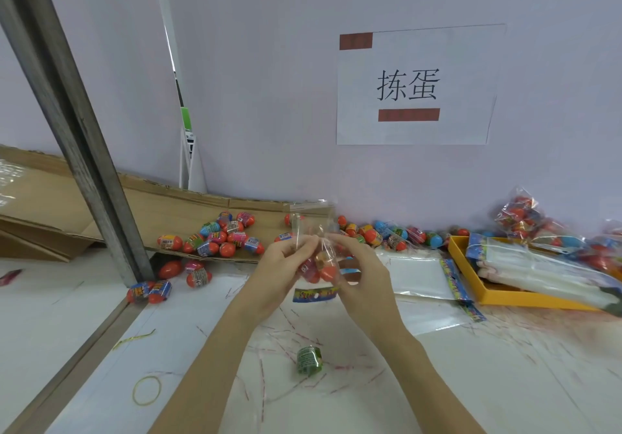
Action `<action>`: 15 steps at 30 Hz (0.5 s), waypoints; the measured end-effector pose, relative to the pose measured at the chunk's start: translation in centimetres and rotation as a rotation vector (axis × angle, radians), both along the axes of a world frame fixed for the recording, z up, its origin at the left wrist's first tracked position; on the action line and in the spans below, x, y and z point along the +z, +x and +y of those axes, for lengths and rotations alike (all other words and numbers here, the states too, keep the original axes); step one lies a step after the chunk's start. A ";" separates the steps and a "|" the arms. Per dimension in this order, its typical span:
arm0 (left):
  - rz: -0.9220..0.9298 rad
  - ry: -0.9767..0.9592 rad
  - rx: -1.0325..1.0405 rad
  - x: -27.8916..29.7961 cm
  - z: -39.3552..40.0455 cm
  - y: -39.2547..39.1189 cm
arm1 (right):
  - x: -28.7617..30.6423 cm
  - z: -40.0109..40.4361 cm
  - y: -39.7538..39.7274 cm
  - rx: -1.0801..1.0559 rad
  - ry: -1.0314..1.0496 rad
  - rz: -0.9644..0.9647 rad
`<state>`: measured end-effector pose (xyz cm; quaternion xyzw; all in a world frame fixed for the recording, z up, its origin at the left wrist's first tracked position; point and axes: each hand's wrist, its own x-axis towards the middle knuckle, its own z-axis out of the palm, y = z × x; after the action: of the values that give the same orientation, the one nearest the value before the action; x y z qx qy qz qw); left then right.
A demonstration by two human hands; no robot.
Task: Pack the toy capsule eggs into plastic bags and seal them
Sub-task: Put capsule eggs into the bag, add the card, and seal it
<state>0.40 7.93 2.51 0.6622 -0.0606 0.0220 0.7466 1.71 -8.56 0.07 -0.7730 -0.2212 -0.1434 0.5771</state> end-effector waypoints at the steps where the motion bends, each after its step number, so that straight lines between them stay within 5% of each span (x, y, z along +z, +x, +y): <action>1: 0.011 0.016 -0.001 -0.1 0.0 0.0 | 0.0 -0.1 0.1 -0.029 -0.023 -0.010; 7: 0.012 -0.003 0.004 -0.1 -0.1 0.1 | -0.1 -0.4 0.5 -0.166 -0.005 -0.037; 12: -0.050 0.091 0.243 -0.6 0.5 0.6 | 0.9 -1.3 0.9 -0.100 0.414 0.225; 15: -0.115 0.242 0.182 -1.0 0.6 0.6 | 1.6 -1.3 0.5 -0.094 0.407 0.135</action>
<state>1.04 8.54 1.50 0.7477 -0.0451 0.1197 0.6516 2.21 -9.87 1.71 -0.6578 -0.1123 -0.1599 0.7274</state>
